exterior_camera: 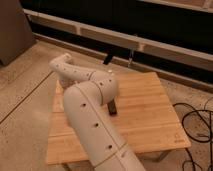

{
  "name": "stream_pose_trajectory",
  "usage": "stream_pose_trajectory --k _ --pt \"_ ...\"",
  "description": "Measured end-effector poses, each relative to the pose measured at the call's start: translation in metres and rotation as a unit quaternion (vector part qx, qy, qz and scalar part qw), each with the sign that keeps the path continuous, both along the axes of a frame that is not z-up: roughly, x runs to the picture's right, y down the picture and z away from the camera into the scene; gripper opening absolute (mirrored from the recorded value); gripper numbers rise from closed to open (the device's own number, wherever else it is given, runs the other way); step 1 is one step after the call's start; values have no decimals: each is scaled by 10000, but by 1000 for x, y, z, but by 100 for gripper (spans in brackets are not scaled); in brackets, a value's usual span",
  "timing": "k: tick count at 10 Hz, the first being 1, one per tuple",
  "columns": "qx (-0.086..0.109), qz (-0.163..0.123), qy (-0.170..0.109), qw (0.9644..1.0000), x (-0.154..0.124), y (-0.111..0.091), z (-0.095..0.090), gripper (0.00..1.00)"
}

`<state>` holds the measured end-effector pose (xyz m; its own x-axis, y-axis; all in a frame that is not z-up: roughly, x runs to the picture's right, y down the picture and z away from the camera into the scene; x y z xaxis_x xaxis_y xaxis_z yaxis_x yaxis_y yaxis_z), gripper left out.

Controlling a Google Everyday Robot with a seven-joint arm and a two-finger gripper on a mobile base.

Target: Place the pepper in the ceramic bowl

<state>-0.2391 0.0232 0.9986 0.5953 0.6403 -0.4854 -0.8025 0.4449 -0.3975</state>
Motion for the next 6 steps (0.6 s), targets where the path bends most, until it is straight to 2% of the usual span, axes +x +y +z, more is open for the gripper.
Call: stream_pose_trajectory --k 2,4,5,6 --pt "-23 -27 -17 10000 -3 -2 5 24" --pt "47 -8 -39 10000 -3 -11 7 5" --pt "179 -72 -78 9998 -6 -20 6 0" --pt "433 -187 -180 9987 -17 -37 0 0"
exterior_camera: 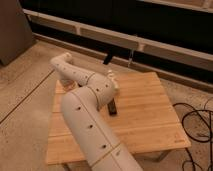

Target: Place the pepper in the ceramic bowl

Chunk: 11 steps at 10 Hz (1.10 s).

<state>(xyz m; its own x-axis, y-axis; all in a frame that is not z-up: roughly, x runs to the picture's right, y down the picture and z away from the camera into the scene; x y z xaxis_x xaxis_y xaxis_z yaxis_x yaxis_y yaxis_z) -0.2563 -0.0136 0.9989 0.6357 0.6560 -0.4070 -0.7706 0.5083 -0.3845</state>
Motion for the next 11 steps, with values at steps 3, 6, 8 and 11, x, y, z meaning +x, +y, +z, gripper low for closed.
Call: stream_pose_trajectory --k 3,6,8,11 --pt "928 -250 -373 9947 -25 -68 -46 0" --pt "1477 -14 -379 9883 -1 -105 -93 0" --pt "1581 467 3 9863 57 -113 -108 0" --pt "1528 1481 507 9758 127 -119 -110 0"
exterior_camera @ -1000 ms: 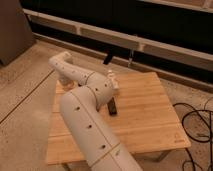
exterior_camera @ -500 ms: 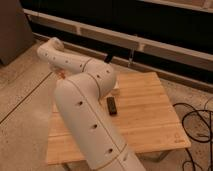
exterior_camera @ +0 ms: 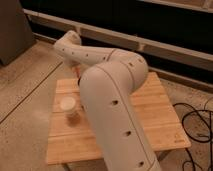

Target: Place the pepper in the ceramic bowl

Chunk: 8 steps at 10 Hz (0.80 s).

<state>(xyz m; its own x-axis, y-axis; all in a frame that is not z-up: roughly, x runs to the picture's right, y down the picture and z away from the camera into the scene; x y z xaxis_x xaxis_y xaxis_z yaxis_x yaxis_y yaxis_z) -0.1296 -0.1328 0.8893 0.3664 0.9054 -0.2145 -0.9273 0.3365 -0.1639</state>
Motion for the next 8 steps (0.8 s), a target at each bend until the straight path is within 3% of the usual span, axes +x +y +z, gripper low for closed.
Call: stream_pose_trajectory --k 2,5,8 --pt "-105 410 80 9991 12 7 6 0" --pt "-111 408 67 9991 9 8 6 0" --pt "-328 668 391 9965 36 15 22 0"
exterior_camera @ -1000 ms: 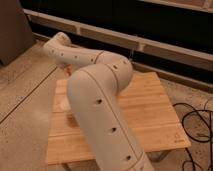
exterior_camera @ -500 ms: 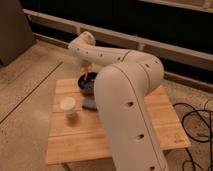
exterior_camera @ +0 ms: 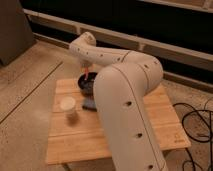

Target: Place the pepper in the ceramic bowl

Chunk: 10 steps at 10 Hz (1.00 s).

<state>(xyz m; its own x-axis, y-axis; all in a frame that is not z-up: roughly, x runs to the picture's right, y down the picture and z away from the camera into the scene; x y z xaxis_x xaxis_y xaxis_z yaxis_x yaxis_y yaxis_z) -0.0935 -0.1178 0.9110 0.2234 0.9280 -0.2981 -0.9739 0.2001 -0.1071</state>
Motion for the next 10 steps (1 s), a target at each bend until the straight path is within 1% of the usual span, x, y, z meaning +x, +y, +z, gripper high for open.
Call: stream_pose_trajectory --k 1,2,3,4,5,6,7,9,10 --pt "-83 81 121 9999 12 3 5 0" --pt "-224 192 298 9991 27 8 12 0" --pt "-310 240 374 9985 32 11 16 0" --pt "-469 296 443 9975 33 19 23 0" --pt "-625 300 448 9966 30 28 32 0" --pt "-728 269 398 9962 24 34 41 2" --pt "-835 211 306 9958 14 39 51 14" --pt "-961 149 263 9949 12 43 62 31" --pt "-1066 115 249 9939 11 48 68 43"
